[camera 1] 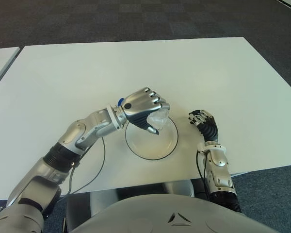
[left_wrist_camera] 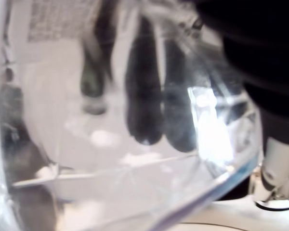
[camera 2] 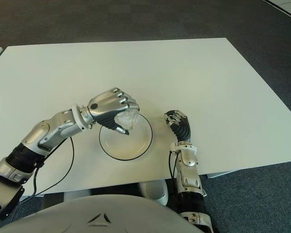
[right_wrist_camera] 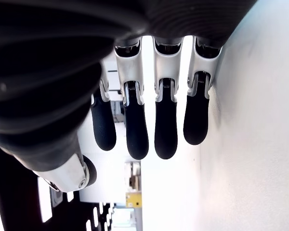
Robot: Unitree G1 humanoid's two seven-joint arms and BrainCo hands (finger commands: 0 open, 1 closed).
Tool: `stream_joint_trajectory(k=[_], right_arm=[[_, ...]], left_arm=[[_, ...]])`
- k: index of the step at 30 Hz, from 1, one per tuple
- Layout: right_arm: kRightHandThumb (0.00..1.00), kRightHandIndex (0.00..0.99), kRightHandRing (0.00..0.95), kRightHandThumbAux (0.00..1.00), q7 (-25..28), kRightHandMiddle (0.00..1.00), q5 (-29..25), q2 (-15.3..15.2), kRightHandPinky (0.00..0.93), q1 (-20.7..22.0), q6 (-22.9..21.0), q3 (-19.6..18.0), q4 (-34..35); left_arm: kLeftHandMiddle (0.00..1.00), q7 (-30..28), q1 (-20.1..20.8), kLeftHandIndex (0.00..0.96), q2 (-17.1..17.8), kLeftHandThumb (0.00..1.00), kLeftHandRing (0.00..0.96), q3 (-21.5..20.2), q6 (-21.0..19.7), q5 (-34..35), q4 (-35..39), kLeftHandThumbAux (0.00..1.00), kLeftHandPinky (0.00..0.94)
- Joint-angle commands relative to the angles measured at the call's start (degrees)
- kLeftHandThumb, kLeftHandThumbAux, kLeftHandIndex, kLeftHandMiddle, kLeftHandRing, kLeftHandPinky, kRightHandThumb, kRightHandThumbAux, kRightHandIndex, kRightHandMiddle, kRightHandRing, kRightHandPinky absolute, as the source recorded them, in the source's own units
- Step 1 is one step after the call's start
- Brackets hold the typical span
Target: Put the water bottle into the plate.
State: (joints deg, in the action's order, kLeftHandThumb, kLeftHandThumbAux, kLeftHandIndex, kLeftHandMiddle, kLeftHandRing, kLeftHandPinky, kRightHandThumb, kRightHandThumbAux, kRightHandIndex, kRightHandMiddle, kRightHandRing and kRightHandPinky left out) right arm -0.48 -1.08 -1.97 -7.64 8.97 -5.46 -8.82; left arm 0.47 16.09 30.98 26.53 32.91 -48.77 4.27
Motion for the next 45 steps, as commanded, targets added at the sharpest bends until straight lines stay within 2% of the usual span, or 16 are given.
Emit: stream_joint_trajectory(k=[1,5,8,11,21,25,29,32,35,40,45], right_arm=[[0.704,0.420,0.470,0.736,-0.2,0.463,0.0,0.2,0.484,-1.1,-1.8,0.1,-1.1],[0.703,0.420,0.469,0.736,-0.3,0.462,0.1,0.1,0.482,-1.2,-1.8,0.1,-1.1],[0.703,0.420,0.469,0.736,-0.3,0.461,0.1,0.1,0.483,-1.4,-2.0,0.1,-0.7],[0.702,0.420,0.469,0.736,-0.3,0.460,0.0,0.1,0.484,-1.5,-2.2,0.1,-0.6],[0.703,0.421,0.469,0.735,-0.1,0.462,-0.1,0.1,0.483,-1.7,-2.3,0.2,-0.2],[0.703,0.421,0.467,0.735,0.2,0.461,-0.4,0.0,0.480,-1.9,-2.5,0.2,0.0],[0.704,0.420,0.467,0.735,0.3,0.460,-0.6,0.1,0.483,-1.8,-2.5,0.2,0.0],[0.704,0.421,0.467,0.735,0.5,0.461,-0.7,0.0,0.484,-1.8,-2.5,0.2,-0.1],[0.704,0.421,0.466,0.735,0.7,0.459,-0.8,0.0,0.482,-1.7,-2.5,0.1,-0.2],[0.703,0.420,0.464,0.736,0.8,0.457,-0.8,0.0,0.480,-1.7,-2.4,0.0,-0.2],[0.703,0.420,0.463,0.736,0.6,0.456,-0.6,0.0,0.478,-1.7,-2.5,0.0,-0.1]], left_arm=[[0.548,4.0,-1.1,0.398,-1.7,0.851,0.864,2.5,0.8,-5.3,-3.8,0.669,0.869],[0.548,4.7,0.6,0.397,-2.3,0.850,0.859,4.0,2.0,-7.3,-7.2,0.670,0.865],[0.548,5.0,2.7,0.397,-2.3,0.850,0.860,5.2,4.6,-7.7,-9.9,0.670,0.870],[0.549,5.9,2.7,0.397,-2.8,0.850,0.862,5.9,5.2,-9.1,-11.2,0.670,0.874],[0.554,12.7,4.0,0.398,-4.0,0.850,0.865,11.6,4.4,-17.1,-19.3,0.669,0.878],[0.555,15.4,2.2,0.398,-5.3,0.850,0.862,14.4,1.1,-20.7,-21.8,0.669,0.876],[0.554,17.8,2.2,0.398,-5.5,0.850,0.854,16.2,0.0,-21.5,-23.9,0.669,0.861],[0.571,19.1,2.7,0.405,-5.5,0.852,0.838,17.2,-0.2,-21.4,-25.4,0.667,0.837],[0.587,20.6,3.8,0.406,-5.7,0.852,0.793,18.3,0.0,-21.5,-27.9,0.666,0.774],[0.567,21.2,5.9,0.387,-5.8,0.841,0.682,19.8,1.5,-20.5,-31.1,0.670,0.654],[0.544,21.3,7.0,0.375,-5.8,0.835,0.622,20.5,2.9,-19.3,-32.9,0.673,0.608]])
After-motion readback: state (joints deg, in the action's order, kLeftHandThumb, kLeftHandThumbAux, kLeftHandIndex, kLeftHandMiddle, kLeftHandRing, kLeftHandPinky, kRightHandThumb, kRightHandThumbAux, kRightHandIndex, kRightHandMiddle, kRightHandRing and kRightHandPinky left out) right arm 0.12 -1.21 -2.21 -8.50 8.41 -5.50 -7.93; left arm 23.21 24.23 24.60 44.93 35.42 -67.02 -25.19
